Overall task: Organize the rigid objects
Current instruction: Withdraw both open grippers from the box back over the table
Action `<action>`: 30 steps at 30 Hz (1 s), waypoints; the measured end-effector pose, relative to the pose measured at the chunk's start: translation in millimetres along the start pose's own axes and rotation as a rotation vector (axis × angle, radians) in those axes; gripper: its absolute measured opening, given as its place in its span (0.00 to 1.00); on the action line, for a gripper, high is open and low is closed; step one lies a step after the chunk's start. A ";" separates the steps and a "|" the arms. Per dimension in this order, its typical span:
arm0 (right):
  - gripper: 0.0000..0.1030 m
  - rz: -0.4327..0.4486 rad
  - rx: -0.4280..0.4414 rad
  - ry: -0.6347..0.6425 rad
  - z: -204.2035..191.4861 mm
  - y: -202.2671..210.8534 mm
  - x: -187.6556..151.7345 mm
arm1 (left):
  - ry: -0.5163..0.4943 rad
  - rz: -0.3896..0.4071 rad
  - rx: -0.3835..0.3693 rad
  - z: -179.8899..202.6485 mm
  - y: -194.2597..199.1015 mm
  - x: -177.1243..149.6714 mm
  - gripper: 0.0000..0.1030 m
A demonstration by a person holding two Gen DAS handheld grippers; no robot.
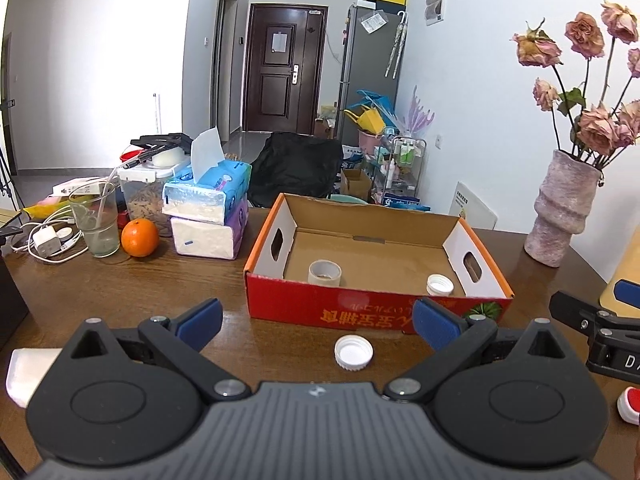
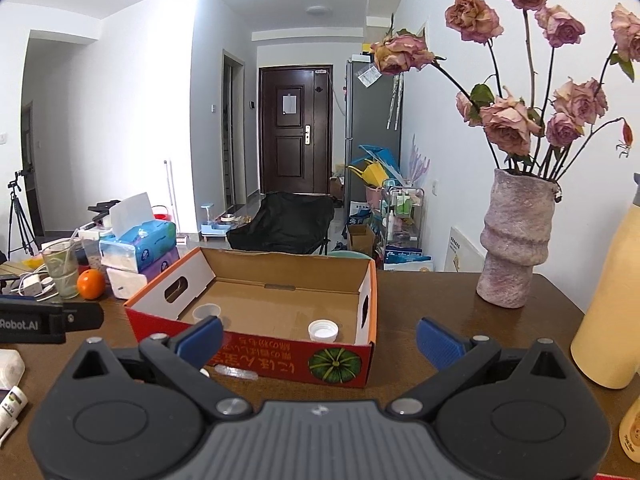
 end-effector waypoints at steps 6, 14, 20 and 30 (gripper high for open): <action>1.00 0.006 -0.001 0.003 1.0 20.7 -9.5 | -0.006 0.004 -0.006 4.4 17.4 -9.6 1.00; 1.00 -0.003 -0.007 -0.003 8.2 45.8 -25.4 | -0.003 -0.017 0.008 2.8 38.1 -29.9 1.00; 1.00 -0.010 -0.011 -0.009 14.1 65.5 -39.1 | -0.012 -0.026 0.014 4.9 58.5 -43.5 1.00; 1.00 -0.037 -0.010 -0.005 20.7 96.0 -62.2 | -0.007 -0.026 0.024 1.9 92.4 -65.9 1.00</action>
Point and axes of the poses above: each gripper's, at about its wrist camera, not at the fingertips, and y roughly against the way its jaws point, z to its right, x to its top, the point moved 4 cm from there along -y, roughly the way its jaws point, and after that the axes turned 13 degrees about -x, right-handed, at the moved point
